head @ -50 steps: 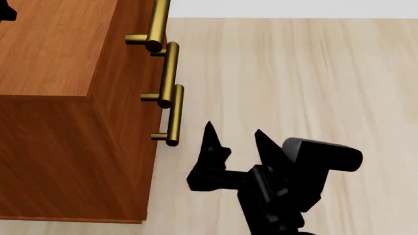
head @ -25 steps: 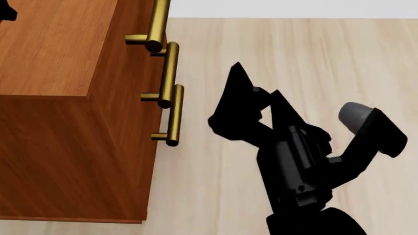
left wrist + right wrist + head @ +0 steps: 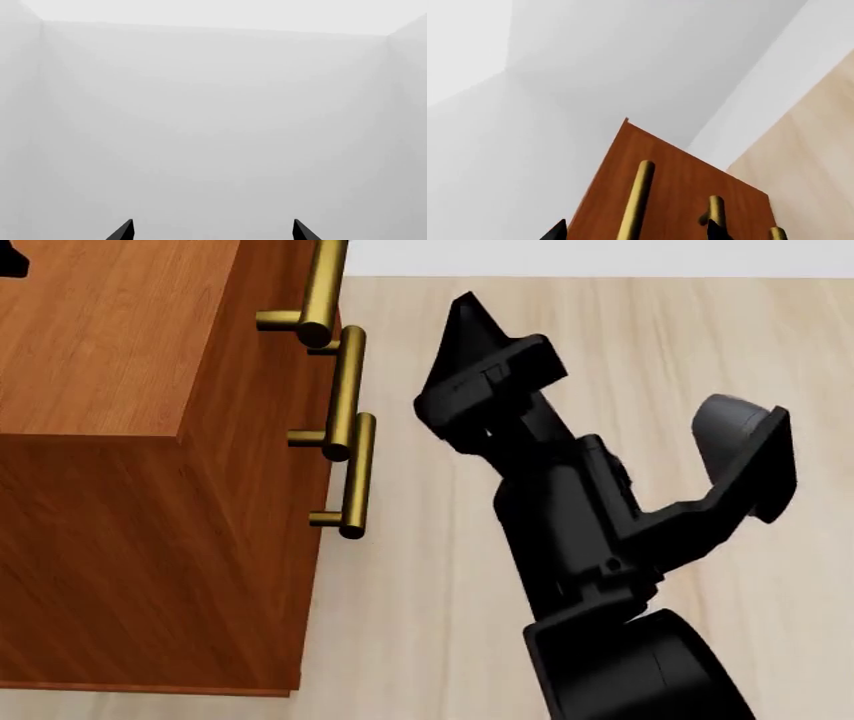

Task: Close the bottom drawer of the cabinet and open the top drawer.

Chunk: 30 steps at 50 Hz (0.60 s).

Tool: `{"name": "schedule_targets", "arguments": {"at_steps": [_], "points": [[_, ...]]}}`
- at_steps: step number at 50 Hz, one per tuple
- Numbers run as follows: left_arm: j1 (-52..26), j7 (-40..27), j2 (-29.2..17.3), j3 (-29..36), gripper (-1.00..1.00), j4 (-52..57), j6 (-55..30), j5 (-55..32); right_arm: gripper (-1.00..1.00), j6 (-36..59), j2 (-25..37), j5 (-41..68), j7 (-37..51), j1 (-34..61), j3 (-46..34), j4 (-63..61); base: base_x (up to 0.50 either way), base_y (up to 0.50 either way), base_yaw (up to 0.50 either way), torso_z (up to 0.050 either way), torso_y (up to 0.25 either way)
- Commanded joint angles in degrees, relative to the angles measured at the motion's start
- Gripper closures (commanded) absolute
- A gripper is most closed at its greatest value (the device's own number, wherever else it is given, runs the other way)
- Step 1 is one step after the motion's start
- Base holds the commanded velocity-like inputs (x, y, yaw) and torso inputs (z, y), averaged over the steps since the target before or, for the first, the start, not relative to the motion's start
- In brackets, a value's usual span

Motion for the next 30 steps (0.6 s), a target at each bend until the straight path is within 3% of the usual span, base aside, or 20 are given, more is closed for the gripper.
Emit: {"name": "schedule_targets", "arguments": {"at_steps": [1, 30], "points": [[0.05, -0.23, -0.1, 0.18, -1.0, 0.08, 0.13, -0.17, -1.0, -0.09, -1.77, 1.66, 0.01, 2.66, -1.07, 4.11, 0.0, 0.0, 0.0, 0.0, 0.0], [0.28, -0.31, -0.57, 0.21, -1.0, -0.41, 1.05, -0.49, -1.0, 0.02, -4.58, 3.48, -2.72, 7.68, -4.36, 13.15, 0.0, 0.0, 0.0, 0.0, 0.0]]}}
